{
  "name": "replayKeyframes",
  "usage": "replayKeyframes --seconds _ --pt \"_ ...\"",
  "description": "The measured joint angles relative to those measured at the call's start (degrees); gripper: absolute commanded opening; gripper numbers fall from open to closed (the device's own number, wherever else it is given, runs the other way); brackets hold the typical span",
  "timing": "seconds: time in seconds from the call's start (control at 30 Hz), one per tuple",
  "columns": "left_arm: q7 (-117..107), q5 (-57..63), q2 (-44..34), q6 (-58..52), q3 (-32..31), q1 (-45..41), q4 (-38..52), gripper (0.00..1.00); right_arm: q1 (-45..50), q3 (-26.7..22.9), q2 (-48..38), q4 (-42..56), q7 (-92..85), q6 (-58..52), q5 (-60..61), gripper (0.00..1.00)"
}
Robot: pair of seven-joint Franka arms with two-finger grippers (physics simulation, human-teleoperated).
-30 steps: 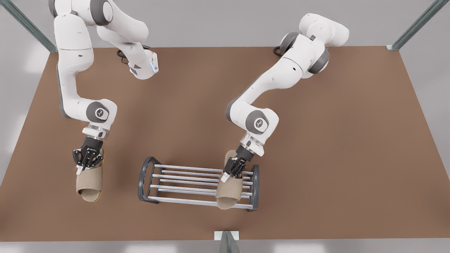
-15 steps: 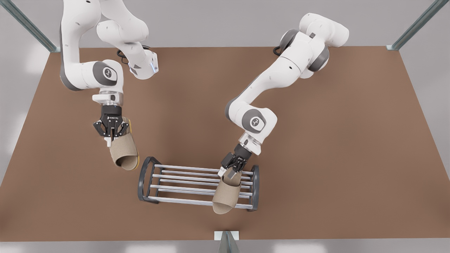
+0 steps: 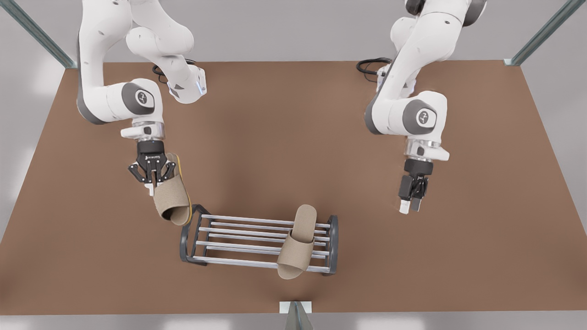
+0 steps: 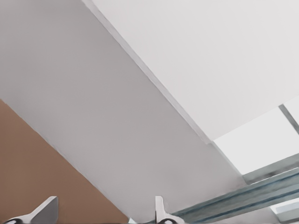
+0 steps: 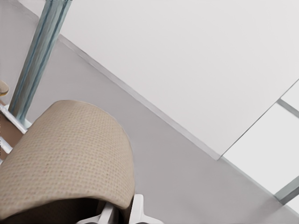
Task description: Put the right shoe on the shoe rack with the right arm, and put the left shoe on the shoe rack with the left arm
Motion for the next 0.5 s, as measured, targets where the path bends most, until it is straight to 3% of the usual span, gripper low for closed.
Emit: replayKeyframes --seconds 0.07,0.13,0.23,0.33,0.5 --pt "0.3 22.6 2.9 -11.7 3.0 12.4 0.2 1.0 1.0 0.0 1.4 1.7 0.7 0.2 0.0 0.21" --pt "-3.7 54.5 -0.7 -27.3 4.4 17.5 4.0 1.0 2.1 -0.1 2.5 3.2 1.3 0.3 0.0 0.21" --pt "-12.6 91.3 -9.5 -51.6 -5.0 19.7 5.4 1.0 3.5 0.0 5.0 5.7 2.3 0.4 0.0 0.21" --pt "-20.6 109.1 -12.1 -69.7 -7.5 18.5 5.7 1.0 5.1 0.0 7.3 8.3 3.2 0.6 0.0 0.21" --pt "-31.1 119.3 -11.3 -85.7 -5.8 20.8 5.8 1.0 6.8 -0.1 10.3 11.8 4.5 1.0 0.0 0.21"
